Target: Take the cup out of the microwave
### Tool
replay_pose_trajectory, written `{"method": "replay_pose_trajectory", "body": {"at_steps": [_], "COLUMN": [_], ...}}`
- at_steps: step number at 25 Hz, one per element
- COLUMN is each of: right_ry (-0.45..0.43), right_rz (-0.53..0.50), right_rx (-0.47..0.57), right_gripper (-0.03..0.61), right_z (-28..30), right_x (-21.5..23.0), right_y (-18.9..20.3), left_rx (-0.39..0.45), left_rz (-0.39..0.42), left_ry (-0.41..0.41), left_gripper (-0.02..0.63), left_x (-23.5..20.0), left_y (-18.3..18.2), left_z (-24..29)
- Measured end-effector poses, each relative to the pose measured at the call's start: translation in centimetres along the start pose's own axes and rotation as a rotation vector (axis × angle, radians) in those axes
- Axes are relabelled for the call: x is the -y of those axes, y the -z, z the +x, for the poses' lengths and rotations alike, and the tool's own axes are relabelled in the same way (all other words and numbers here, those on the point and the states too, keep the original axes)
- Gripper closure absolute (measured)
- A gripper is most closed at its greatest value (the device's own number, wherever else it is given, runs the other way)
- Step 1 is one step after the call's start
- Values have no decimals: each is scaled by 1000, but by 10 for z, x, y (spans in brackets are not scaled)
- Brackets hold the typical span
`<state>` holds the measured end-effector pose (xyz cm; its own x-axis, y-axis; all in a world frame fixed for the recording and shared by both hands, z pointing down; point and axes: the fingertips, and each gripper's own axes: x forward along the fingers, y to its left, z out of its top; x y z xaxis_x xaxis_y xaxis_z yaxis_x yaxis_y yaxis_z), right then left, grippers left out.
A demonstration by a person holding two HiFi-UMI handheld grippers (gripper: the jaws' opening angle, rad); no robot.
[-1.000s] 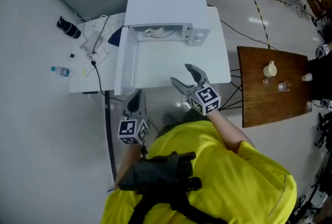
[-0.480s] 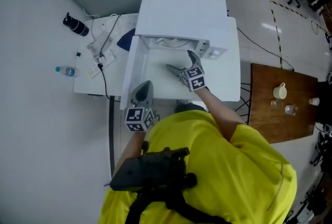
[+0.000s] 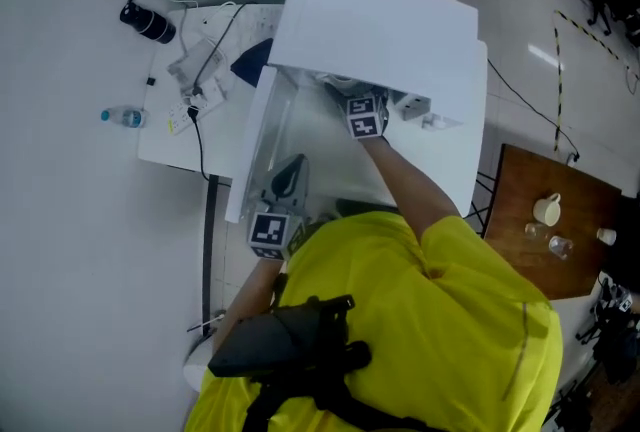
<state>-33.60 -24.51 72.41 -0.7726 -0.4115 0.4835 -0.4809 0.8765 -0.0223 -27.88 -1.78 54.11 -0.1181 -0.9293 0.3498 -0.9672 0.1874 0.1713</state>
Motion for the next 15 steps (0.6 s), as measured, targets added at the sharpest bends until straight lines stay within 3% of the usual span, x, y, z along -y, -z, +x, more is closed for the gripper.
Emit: {"method": "replay_pose_trajectory", "body": {"at_steps": [3, 5, 11, 15], "right_ry": [15, 8, 9, -36], "right_rz": [26, 22, 22, -5], "right_rx": [7, 10, 18, -11], "right_gripper": [44, 91, 110, 115], "right_z": [15, 21, 35, 34], "right_x": [7, 3, 0, -7], "right_y": [-6, -7, -11, -22], "left_rx": [-12, -28, -47, -44], "left_rz": [-24, -40, -65, -59], "left_ry": [-36, -57, -94, -95], "left_gripper": [609, 609, 609, 609], "left_x": [-8, -14, -26, -26], "left_y": [7, 17, 24, 26], "left_z": [-6, -10, -12, -8]}}
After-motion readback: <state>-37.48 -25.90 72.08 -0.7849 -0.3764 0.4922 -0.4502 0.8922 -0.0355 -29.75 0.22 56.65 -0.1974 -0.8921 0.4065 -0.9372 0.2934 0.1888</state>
